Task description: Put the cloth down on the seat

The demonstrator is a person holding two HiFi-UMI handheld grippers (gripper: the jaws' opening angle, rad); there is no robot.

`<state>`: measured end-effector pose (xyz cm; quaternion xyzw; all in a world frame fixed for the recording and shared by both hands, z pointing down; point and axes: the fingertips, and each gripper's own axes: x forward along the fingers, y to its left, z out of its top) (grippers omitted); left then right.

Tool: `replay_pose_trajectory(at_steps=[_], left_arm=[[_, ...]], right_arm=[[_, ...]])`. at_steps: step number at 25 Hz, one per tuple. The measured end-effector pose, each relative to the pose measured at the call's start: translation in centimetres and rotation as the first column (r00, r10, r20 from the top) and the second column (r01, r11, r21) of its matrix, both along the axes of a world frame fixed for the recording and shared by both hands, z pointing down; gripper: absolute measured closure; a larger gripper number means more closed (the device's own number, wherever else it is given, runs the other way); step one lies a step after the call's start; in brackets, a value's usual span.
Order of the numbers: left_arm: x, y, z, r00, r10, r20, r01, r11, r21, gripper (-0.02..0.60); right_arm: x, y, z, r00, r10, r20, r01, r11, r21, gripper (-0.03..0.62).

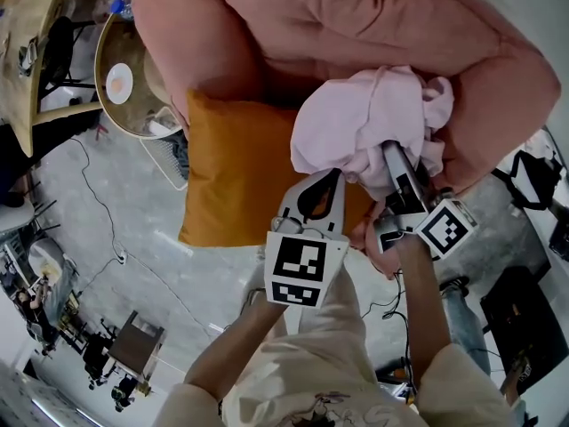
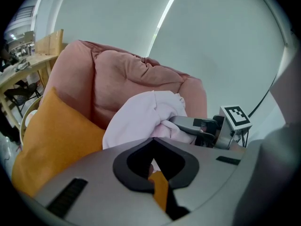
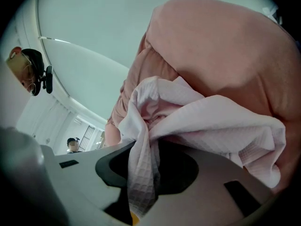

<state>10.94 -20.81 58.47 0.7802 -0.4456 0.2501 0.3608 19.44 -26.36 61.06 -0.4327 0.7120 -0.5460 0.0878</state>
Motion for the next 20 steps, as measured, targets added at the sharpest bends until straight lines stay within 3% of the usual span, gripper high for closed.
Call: replay_pose_trajectory(at_steps=[10,20], left_arm=[[0.8,-0.4,2.4,1.000,-0.007,0.004,0.007,1.000,-0.027,0.578],[0.8,-2.0,4.7,1.000,0.004,0.030,-0.004,1.000,-0.013,0.578]], right_arm=[[0.1,-0.3,2.4,0.999,0.016,-0.033,-0.017,1.000,-0.014,0.455],[-0.1,-1.1,4.9,0.986,0.021,-0.167,-0.031,0.998,-0.054,0.444]])
